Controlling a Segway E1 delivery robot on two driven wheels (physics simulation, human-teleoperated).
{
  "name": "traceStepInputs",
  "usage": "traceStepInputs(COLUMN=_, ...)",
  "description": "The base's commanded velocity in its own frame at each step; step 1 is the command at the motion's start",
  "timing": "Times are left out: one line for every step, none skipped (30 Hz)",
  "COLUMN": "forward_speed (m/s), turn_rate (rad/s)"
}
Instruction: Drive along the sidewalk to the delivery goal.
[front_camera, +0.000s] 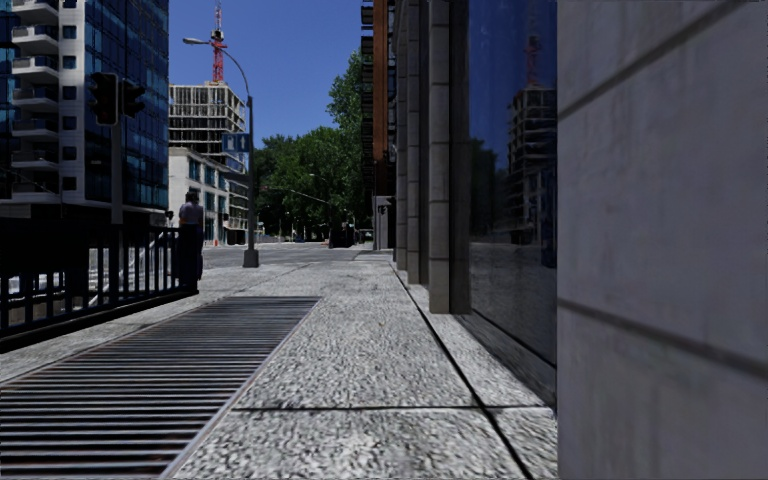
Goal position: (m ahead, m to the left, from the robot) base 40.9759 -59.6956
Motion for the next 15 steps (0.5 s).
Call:
traceStepInputs(forward_speed=2.0, turn_rate=0.0)
traceStepInputs(forward_speed=2.0, turn_rate=0.0)
traceStepInputs(forward_speed=2.0, turn_rate=0.0)
traceStepInputs(forward_speed=2.0, turn_rate=0.0)
traceStepInputs(forward_speed=2.0, turn_rate=0.0)
traceStepInputs(forward_speed=2.0, turn_rate=0.23)
traceStepInputs(forward_speed=2.0, turn_rate=0.23)
traceStepInputs(forward_speed=2.0, turn_rate=0.35)
traceStepInputs(forward_speed=2.0, turn_rate=0.38)
traceStepInputs(forward_speed=2.0, turn_rate=0.39)
traceStepInputs(forward_speed=2.0, turn_rate=0.39)
traceStepInputs(forward_speed=2.0, turn_rate=0.39)
traceStepInputs(forward_speed=2.0, turn_rate=0.39)
traceStepInputs(forward_speed=2.0, turn_rate=0.27)
traceStepInputs(forward_speed=2.0, turn_rate=0.27)
